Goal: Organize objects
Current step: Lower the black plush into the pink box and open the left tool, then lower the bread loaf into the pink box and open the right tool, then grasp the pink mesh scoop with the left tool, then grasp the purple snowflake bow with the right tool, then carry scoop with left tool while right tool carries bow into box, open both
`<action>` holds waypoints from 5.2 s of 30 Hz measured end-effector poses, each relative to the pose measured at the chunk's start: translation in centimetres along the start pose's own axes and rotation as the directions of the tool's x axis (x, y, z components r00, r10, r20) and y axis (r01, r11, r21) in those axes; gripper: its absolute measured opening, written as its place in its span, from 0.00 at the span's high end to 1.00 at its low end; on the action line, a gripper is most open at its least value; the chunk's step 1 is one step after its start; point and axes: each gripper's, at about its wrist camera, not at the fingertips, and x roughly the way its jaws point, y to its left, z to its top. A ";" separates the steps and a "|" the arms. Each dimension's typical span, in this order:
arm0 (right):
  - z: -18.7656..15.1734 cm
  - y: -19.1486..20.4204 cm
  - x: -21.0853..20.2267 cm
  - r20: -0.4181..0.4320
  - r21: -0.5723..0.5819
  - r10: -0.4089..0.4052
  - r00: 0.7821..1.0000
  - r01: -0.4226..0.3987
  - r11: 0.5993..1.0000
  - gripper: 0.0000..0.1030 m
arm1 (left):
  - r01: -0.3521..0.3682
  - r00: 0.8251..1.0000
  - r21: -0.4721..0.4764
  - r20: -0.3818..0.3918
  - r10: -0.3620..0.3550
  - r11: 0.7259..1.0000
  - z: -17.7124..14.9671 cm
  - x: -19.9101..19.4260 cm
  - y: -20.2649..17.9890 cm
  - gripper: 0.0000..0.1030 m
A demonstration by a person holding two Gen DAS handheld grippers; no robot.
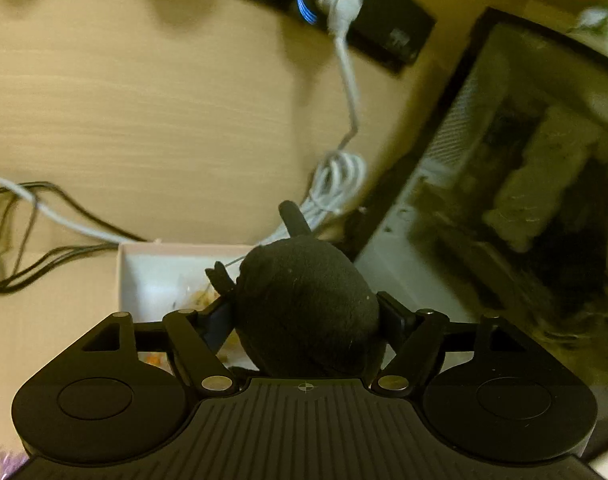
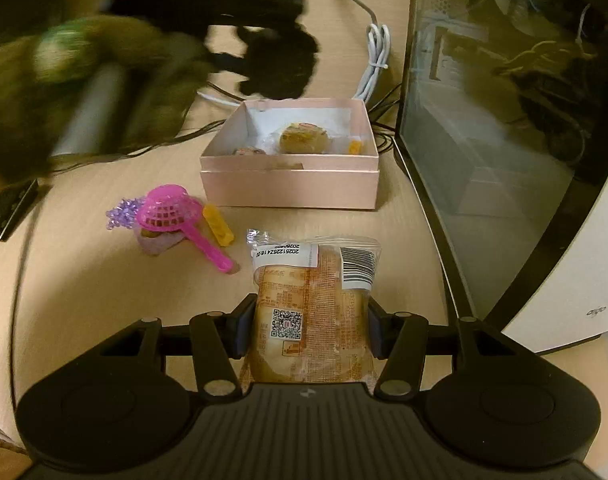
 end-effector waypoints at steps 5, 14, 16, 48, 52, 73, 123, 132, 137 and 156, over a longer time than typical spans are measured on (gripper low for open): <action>0.3 -0.4 0.3 -0.002 0.005 -0.015 1.000 0.015 1.000 0.48 | -0.111 0.967 0.131 -0.212 0.137 0.985 -2.5 5.8 -0.5 0.26; 1.8 -1.1 2.2 -0.020 0.026 -0.014 1.000 0.015 1.000 0.48 | -0.065 0.997 0.019 0.043 0.064 0.998 -2.6 -3.9 1.8 0.27; 2.6 -1.0 2.8 -0.017 0.022 -0.006 1.000 0.007 1.000 0.48 | -0.075 0.995 -0.011 0.061 0.075 0.997 -3.8 -6.6 3.2 0.27; 9.1 0.8 7.7 0.072 0.069 0.034 0.997 -0.039 0.997 0.14 | -0.245 0.961 -0.226 -0.182 0.206 0.943 -16.5 -17.0 10.3 0.28; 3.7 1.1 5.8 0.033 0.039 -0.003 0.999 0.002 0.999 0.12 | -0.246 0.968 -0.209 -0.106 0.228 0.947 -14.4 -15.7 8.9 0.28; -3.3 -1.0 3.6 -0.053 0.144 -0.013 0.999 0.021 0.989 0.11 | -0.429 0.896 0.005 -0.123 0.427 0.903 -11.3 -5.1 6.9 0.33; 8.4 20.9 16.6 -0.073 -0.266 0.288 0.955 -0.297 0.917 0.11 | -0.376 0.926 -0.292 -0.090 0.366 0.880 -18.8 -28.7 16.7 0.35; 7.8 22.0 18.8 -0.138 -0.234 0.238 0.961 -0.265 0.935 0.48 | -0.399 0.917 -0.253 -0.114 0.383 0.881 -18.9 -29.6 17.5 0.35; 7.5 22.5 16.4 -0.139 -0.232 0.252 0.958 -0.279 0.932 0.48 | -0.362 0.932 -0.238 -0.122 0.342 0.901 -18.9 -29.3 17.6 0.35; -0.1 10.3 3.8 -0.093 -0.179 0.017 0.996 -0.034 0.983 0.48 | -0.051 0.982 -0.083 -0.183 0.035 0.995 -17.9 -19.6 9.9 0.35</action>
